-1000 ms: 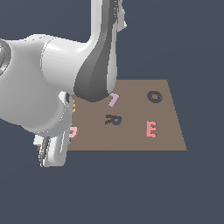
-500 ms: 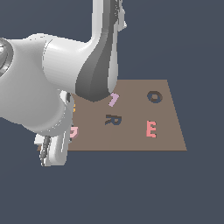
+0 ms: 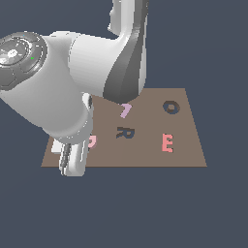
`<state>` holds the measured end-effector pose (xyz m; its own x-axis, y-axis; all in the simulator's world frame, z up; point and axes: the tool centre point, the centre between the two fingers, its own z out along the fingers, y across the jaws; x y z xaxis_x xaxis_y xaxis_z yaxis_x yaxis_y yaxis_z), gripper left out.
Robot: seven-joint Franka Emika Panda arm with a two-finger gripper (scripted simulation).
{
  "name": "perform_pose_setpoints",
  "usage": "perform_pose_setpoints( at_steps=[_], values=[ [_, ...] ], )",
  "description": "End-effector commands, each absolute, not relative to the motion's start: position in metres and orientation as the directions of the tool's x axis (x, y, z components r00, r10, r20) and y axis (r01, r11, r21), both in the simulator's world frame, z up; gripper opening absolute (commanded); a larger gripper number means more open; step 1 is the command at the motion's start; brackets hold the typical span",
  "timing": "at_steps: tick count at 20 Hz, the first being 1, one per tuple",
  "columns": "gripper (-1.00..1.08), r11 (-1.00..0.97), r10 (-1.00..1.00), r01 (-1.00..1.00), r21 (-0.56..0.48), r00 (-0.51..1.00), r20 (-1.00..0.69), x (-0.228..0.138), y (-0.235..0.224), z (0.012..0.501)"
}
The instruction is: Insert a designated object into the corresponding slot on a board.
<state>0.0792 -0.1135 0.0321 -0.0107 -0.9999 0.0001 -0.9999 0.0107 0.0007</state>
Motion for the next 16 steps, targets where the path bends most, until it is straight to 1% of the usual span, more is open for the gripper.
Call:
perform_pose_setpoints(
  at_steps=[1,11,16],
  values=[
    [-1.0,0.028,-1.0,-1.0,0.0,-0.028,0.0,0.073,-0.098,0.033],
    [-1.0,0.116,-0.993,-0.993,0.0,-0.116,0.0,0.049,-0.028,0.038],
    [-1.0,0.144,-0.99,-0.99,0.0,-0.144,0.0,0.044,-0.005,0.039]
  ],
)
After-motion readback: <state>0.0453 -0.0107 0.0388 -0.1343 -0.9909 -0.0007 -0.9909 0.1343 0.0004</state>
